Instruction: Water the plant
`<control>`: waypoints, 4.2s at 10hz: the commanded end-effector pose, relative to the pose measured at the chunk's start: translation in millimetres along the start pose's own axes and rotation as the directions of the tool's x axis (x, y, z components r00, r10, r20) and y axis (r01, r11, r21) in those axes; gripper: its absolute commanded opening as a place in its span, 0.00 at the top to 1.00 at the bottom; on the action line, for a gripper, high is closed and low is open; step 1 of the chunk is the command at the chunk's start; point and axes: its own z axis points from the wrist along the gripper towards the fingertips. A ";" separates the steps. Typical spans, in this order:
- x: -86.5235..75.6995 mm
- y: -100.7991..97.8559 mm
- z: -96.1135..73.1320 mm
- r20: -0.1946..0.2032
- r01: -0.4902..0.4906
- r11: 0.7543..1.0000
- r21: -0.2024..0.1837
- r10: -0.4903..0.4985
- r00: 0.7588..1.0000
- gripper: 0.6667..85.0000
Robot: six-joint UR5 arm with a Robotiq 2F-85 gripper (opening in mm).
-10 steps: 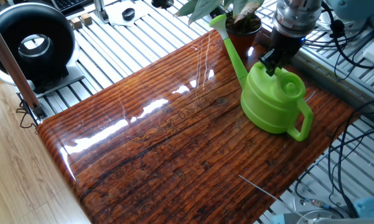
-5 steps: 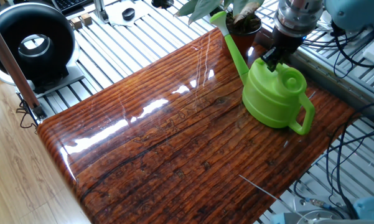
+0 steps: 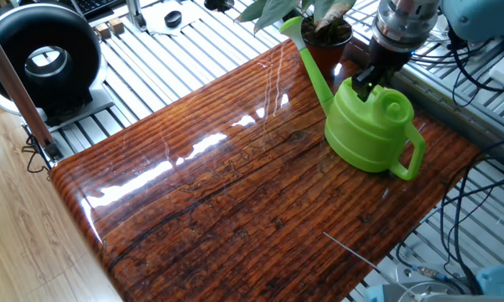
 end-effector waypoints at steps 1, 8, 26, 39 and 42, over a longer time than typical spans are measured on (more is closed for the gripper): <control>6.7 -6.9 1.5 0.024 -0.003 1.000 0.001 0.003 1.000 0.49; -8.6 -3.2 -8.1 0.144 -0.053 0.997 0.055 0.045 0.989 0.54; -10.4 -15.2 8.6 0.215 -0.057 0.993 0.099 0.035 0.976 0.63; 40.6 -20.6 -22.7 -0.021 -0.055 0.997 0.057 0.057 0.998 0.99; 54.5 -12.4 -27.8 -0.091 -0.054 0.998 0.038 0.058 0.994 0.99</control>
